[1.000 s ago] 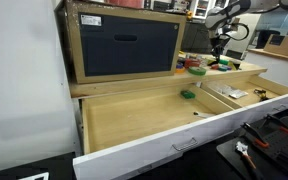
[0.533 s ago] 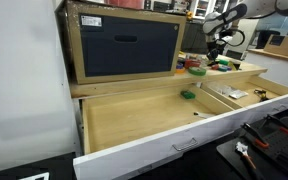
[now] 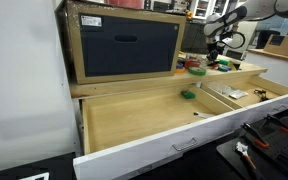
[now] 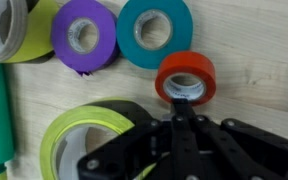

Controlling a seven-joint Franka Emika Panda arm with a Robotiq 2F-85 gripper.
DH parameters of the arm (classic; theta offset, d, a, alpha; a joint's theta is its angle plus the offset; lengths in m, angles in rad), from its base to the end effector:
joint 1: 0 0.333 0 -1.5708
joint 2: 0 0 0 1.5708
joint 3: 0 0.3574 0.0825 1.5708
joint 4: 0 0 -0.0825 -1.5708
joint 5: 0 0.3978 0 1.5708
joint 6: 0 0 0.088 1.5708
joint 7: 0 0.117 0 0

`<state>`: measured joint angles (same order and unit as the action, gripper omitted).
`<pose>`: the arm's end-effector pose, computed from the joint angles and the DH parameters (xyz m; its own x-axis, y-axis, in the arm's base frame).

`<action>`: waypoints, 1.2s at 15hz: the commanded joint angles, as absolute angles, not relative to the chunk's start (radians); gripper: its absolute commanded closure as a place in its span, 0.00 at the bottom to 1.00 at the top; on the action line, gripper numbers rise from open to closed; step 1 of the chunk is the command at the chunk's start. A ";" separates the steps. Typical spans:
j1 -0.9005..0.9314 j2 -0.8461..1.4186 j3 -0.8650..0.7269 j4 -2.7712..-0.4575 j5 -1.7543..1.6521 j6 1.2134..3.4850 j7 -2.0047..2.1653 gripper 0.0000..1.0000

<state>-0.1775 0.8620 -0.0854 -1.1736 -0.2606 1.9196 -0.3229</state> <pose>0.7657 -0.2068 0.2773 0.9635 0.1586 -0.2159 0.2092 -0.9489 0.2363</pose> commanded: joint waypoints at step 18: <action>-0.081 0.687 -0.018 -1.491 -0.318 2.054 -0.443 1.00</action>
